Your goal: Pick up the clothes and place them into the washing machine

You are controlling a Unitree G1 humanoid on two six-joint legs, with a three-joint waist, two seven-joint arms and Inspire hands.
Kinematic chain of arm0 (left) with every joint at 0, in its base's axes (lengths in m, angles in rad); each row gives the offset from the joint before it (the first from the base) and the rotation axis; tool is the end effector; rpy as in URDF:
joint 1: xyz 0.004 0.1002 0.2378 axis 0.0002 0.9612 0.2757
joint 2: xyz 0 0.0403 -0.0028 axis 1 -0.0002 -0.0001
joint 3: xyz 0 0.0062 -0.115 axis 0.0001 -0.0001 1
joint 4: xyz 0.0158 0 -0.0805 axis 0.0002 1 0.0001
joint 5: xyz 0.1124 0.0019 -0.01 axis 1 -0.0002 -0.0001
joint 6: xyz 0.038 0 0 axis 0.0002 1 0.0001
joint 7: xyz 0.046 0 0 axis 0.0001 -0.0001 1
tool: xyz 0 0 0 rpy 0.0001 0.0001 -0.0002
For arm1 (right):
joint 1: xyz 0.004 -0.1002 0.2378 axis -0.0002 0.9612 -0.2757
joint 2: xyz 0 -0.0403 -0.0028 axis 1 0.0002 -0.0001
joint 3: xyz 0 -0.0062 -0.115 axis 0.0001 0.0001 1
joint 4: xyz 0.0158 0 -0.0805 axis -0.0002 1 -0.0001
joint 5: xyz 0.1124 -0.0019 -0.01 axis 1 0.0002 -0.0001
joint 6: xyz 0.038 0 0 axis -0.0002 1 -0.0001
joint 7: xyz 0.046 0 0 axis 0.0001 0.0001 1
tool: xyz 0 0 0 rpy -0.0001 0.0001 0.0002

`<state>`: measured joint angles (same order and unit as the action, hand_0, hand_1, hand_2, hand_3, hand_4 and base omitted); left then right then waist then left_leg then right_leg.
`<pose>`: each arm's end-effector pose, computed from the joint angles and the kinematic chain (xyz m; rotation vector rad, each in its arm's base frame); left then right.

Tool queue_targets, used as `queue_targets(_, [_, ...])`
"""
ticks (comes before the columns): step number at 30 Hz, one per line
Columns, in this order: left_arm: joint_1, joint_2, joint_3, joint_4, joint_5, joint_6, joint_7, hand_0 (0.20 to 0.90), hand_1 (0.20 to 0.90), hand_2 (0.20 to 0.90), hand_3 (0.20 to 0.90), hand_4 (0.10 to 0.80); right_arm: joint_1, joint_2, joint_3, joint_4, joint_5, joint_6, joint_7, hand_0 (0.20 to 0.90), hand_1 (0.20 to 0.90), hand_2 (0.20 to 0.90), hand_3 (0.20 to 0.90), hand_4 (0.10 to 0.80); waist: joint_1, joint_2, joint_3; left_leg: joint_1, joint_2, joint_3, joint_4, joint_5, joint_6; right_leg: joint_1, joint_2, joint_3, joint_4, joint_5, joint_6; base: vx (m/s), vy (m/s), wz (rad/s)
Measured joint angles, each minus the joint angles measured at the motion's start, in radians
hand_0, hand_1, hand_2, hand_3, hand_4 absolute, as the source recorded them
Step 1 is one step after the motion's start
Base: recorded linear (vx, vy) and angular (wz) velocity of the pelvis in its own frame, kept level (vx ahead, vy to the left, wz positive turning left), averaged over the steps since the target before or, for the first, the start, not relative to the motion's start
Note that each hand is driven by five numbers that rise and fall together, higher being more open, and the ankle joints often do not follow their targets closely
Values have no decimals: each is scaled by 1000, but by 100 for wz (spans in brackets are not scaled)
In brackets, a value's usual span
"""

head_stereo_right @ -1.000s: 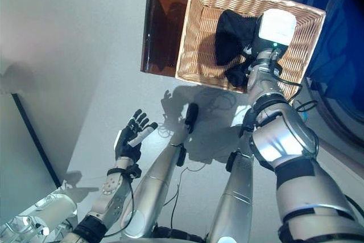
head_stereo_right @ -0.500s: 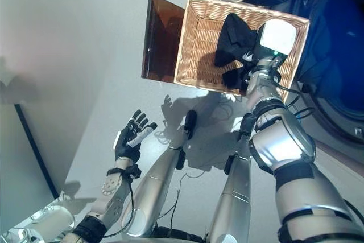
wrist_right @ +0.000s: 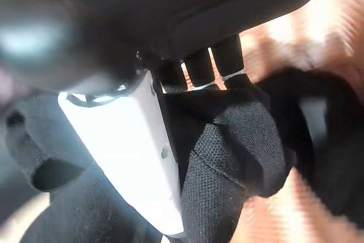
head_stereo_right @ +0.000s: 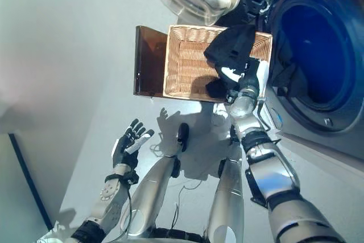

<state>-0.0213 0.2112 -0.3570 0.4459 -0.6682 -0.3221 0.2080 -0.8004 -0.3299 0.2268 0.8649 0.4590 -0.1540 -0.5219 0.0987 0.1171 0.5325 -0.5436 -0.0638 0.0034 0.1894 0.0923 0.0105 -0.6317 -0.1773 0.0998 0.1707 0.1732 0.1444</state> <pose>0.1933 0.1483 -0.0435 -0.3516 0.2525 0.1254 0.3591 -0.1761 0.1005 -0.0033 -0.0500 -0.4380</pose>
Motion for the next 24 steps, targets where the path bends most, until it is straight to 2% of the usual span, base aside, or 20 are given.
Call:
queue_targets(5, [27, 0, 0, -2, -17, 17, -27, 900, 900, 900, 900, 800, 76, 24, -11, -103, 239, -62, 69, 200, 200, 200, 200, 300, -2, 0, 0, 32, 1, 16, -22, 0, 0, 18, 1, 11, -9, 1, 1, 17, -2, -9])
queue_targets(13, [42, -3, 0, 7, -37, 36, -44, 900, 900, 900, 900, 800, 81, 31, -50, -211, 426, -132, 100, 200, 200, 200, 200, 300, -2, 2, -2, 68, 0, 30, -39, -5, 6, 46, 1, 23, -23, 7, 2, 11, 5, -4])
queue_targets(17, [41, -4, -1, 10, -44, 37, -56, 900, 900, 900, 900, 800, 68, 34, -90, -234, 496, -176, 111, 200, 200, 200, 200, 300, -2, 5, -4, 71, -1, 33, -39, -7, 8, 49, 0, 25, -26, 7, 2, 4, 4, -2])
queue_targets(24, [41, -8, -9, 30, -56, 53, -57, 900, 900, 900, 900, 800, 43, -4, -118, -232, 514, -178, 105, 200, 200, 200, 200, 300, -4, 8, -6, 71, -1, 38, -37, -8, 8, 48, 1, 28, -26, 8, 3, 0, 0, 0])
